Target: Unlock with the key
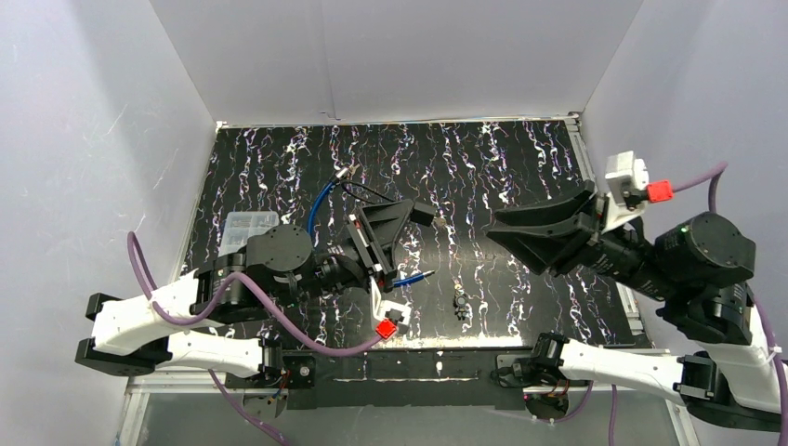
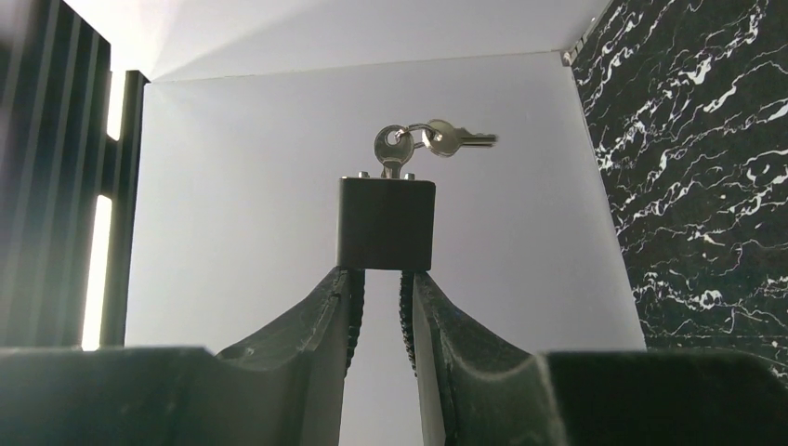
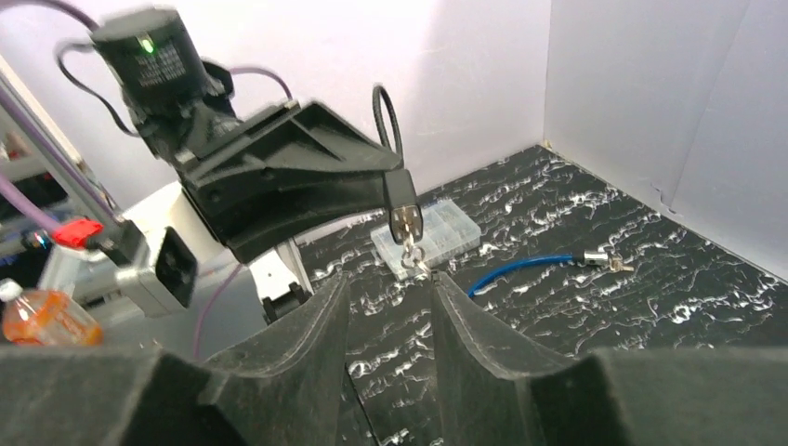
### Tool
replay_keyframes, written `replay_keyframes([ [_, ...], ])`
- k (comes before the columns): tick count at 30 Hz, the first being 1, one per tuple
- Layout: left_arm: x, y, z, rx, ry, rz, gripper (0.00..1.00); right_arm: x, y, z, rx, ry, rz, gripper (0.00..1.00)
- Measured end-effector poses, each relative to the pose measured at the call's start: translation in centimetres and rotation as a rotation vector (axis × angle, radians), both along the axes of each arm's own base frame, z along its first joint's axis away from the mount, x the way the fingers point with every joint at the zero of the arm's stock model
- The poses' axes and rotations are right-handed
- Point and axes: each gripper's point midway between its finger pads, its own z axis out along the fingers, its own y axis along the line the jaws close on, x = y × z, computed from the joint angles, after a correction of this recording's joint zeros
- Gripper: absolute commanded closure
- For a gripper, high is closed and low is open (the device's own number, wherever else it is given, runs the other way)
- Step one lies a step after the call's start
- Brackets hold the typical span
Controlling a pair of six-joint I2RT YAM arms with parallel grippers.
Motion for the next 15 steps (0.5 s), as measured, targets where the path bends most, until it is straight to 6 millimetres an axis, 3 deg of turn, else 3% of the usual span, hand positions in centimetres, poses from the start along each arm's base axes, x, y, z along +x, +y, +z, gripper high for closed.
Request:
replay_keyframes([
  [9, 0.0, 2.2, 1.1, 0.036, 0.005, 0.021, 0.9, 1.2, 4.7, -4.7, -0.239, -0.023, 0.061, 0.56],
  [15, -0.2, 3.5, -0.5, 0.137, 0.011, 0.021, 0.93, 0.7, 5.1, -4.9, -0.26, -0.065, 0.107, 0.56],
])
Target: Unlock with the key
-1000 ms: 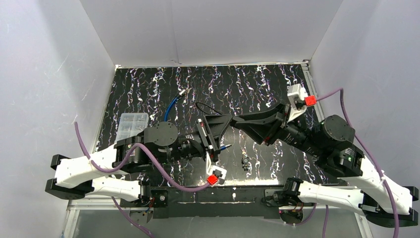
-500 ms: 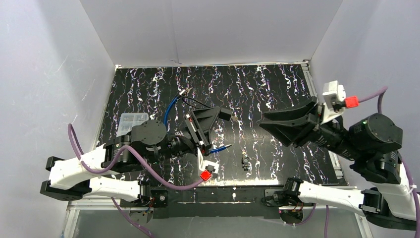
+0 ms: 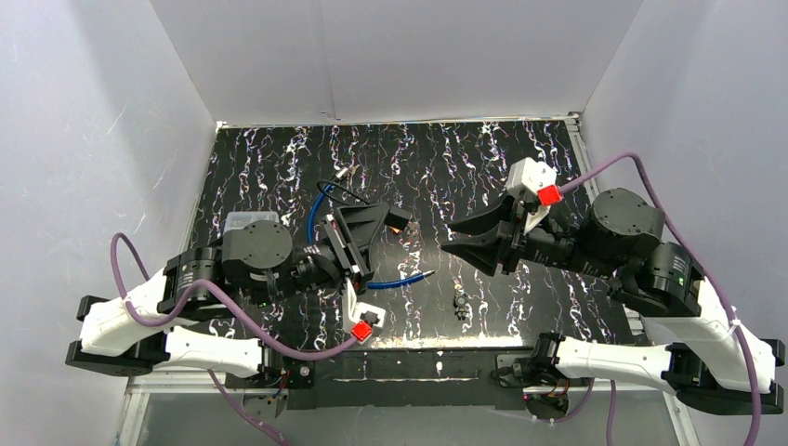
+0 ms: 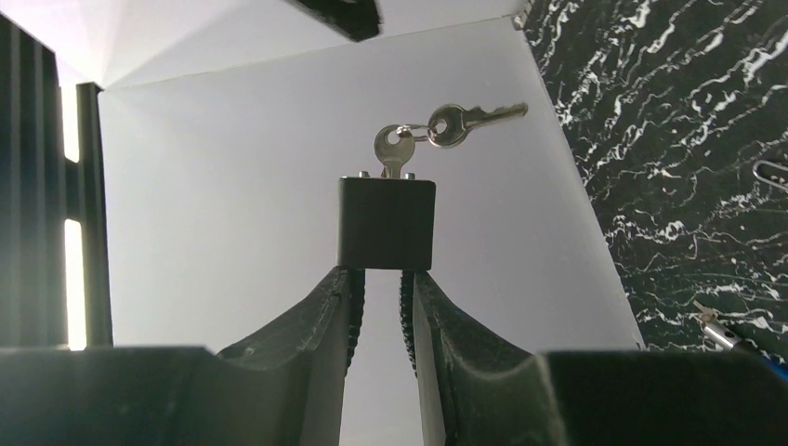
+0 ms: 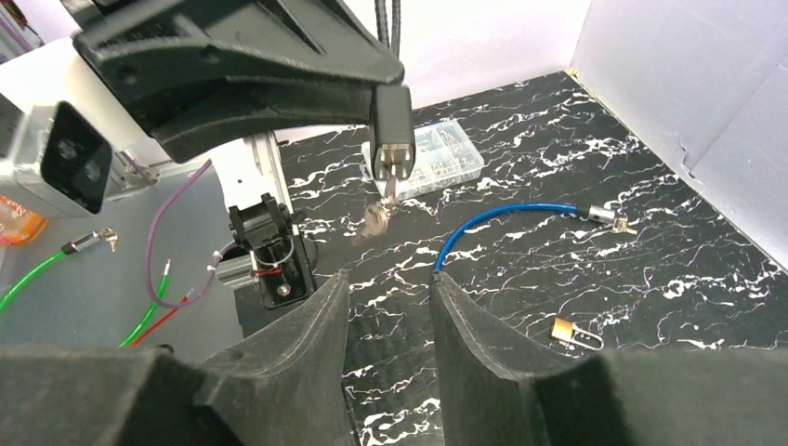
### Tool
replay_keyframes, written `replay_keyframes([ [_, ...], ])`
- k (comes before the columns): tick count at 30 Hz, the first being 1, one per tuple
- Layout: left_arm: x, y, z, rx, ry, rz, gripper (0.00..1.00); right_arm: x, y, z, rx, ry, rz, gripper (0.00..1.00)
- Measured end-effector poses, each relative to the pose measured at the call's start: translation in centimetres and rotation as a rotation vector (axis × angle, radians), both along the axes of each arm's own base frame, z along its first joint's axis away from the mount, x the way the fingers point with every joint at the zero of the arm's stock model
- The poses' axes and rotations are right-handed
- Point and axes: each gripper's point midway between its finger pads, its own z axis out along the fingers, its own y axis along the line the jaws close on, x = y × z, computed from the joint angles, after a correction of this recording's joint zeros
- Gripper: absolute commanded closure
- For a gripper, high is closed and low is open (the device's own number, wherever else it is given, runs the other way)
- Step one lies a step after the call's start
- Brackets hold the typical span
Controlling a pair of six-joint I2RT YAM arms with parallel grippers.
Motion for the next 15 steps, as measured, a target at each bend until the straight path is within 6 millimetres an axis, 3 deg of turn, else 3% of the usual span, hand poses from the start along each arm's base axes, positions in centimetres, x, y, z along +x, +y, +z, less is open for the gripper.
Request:
replay_keyframes([
  [7, -1.8, -1.5, -3.9, 0.115, -0.015, -0.062, 0.95, -0.8, -1.1, 0.8, 0.043, -0.021, 0.018, 0.57],
  [11, -2.6, -2.7, -4.3, 0.132, -0.026, -0.091, 0.96, -1.2, -1.3, 0.6, 0.077, -0.008, 0.029, 0.58],
  [15, -2.9, -3.0, -4.2, 0.136, -0.039, -0.094, 0.96, -1.1, 0.1, -0.9, 0.053, 0.029, 0.048, 0.61],
])
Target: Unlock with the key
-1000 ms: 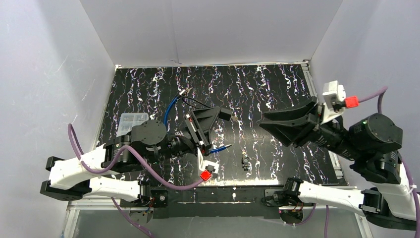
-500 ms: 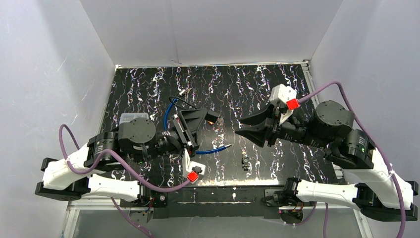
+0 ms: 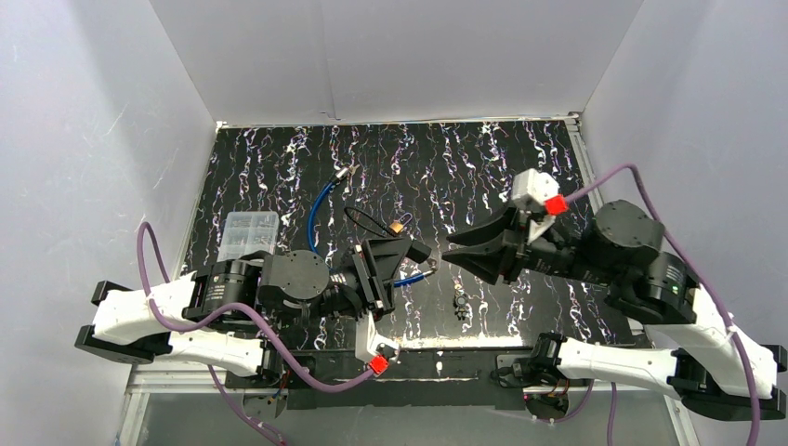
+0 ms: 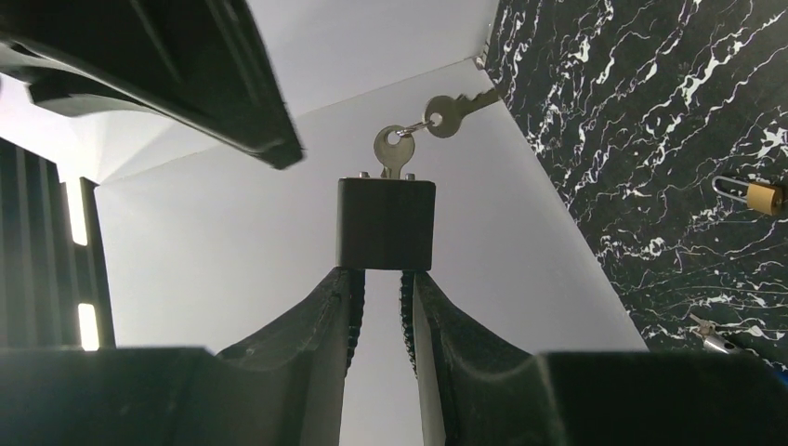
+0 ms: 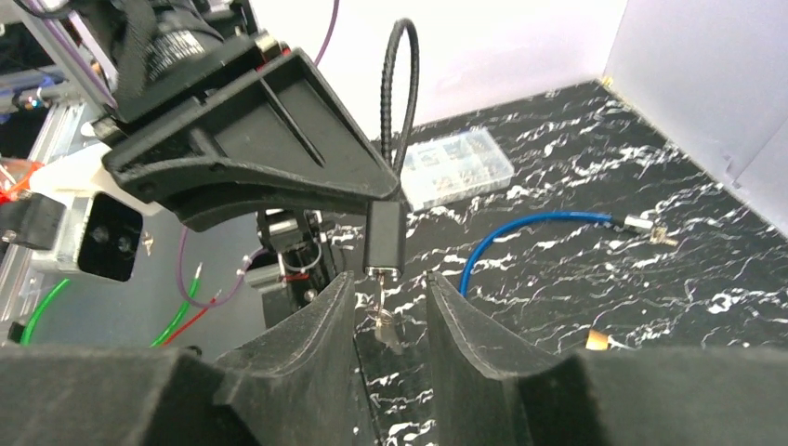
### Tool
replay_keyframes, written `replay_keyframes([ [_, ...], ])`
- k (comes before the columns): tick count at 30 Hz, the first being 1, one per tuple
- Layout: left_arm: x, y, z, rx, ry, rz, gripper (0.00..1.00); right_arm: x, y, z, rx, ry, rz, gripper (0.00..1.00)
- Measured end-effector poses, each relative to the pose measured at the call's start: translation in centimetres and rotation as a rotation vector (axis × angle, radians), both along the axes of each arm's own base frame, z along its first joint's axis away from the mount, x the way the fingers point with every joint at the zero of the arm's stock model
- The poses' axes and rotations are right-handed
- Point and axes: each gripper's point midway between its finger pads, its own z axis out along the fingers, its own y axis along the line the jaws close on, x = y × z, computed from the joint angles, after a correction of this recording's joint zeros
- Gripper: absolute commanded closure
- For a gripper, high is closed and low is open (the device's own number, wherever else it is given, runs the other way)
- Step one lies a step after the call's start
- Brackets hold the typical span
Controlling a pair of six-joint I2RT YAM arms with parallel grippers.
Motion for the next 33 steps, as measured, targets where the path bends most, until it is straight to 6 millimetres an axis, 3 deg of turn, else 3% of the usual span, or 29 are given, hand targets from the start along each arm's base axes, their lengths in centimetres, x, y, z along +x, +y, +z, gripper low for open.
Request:
replay_keyframes([
  [7, 0.1, 0.2, 0.7, -0.018, -0.024, 0.011, 0.97, 0.5, 1.6, -2.3, -0.057, 0.043, 0.006, 0.62],
  [14, 0.3, 0.4, 0.7, -0.024, -0.043, 0.021, 0.97, 0.6, 1.7, -2.9, -0.069, 0.05, 0.004, 0.71],
  [21, 0.3, 0.4, 0.9, -0.03, -0.049, 0.024, 0.98, 0.6, 1.9, -3.8, -0.083, 0.061, 0.004, 0.66],
  [33, 0.5, 0.4, 0.5, -0.02, -0.072, 0.03, 1.0, 0.8, 2.2, -4.0, -0.09, 0.065, 0.002, 0.93],
])
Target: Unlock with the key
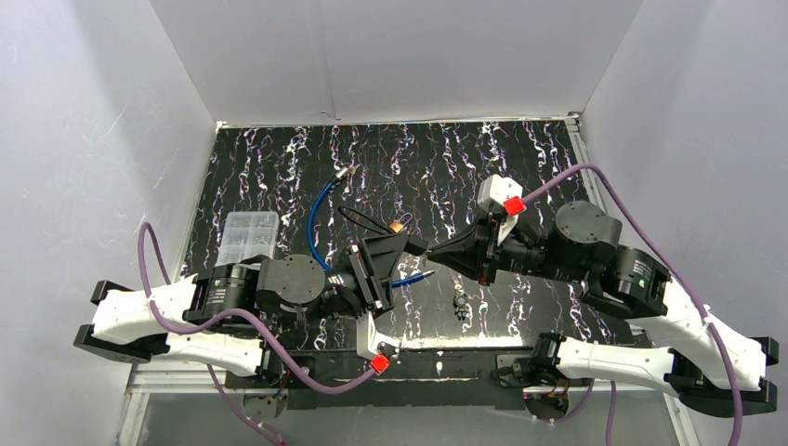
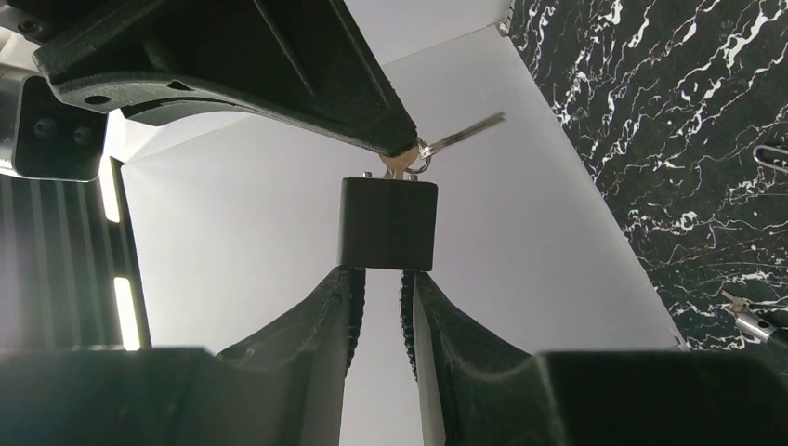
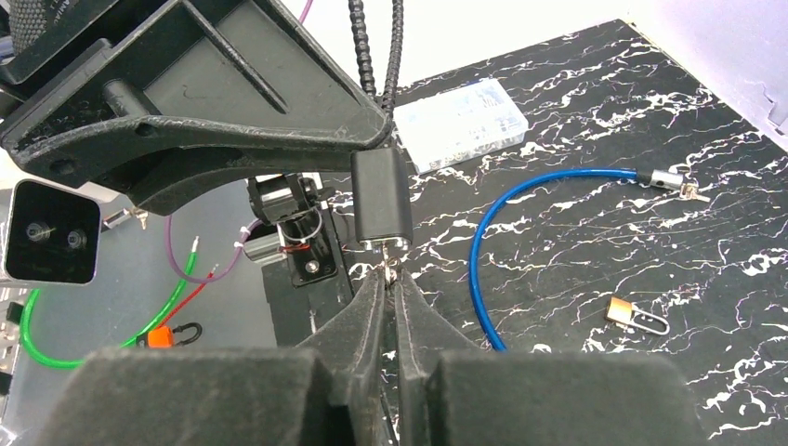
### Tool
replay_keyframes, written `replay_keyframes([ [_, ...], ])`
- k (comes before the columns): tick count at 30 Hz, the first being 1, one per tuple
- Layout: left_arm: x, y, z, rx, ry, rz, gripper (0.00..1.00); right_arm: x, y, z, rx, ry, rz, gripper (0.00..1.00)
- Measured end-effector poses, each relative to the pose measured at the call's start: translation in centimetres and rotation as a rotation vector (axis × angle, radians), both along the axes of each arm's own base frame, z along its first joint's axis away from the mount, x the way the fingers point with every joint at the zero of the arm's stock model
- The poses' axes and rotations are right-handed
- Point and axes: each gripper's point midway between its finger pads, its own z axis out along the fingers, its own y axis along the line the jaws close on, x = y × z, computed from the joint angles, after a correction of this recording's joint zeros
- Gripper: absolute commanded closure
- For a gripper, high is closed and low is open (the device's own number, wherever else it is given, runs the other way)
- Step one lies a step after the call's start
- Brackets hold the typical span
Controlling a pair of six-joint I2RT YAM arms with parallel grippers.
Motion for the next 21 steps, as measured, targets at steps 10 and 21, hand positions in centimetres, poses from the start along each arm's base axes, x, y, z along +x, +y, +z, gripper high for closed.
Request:
replay_keyframes([
  [10, 0.2, 0.2, 0.1, -0.007, -0.026, 0.009, 1.0, 0.2, 0.4, -0.2, -0.009, 0.001, 0.0, 0.99],
  [21, -0.2, 0.6, 1.2, -0.054, -0.04, 0.02, 1.0, 0.3, 1.0, 1.3, 0.065, -0.023, 0.003, 0.99],
])
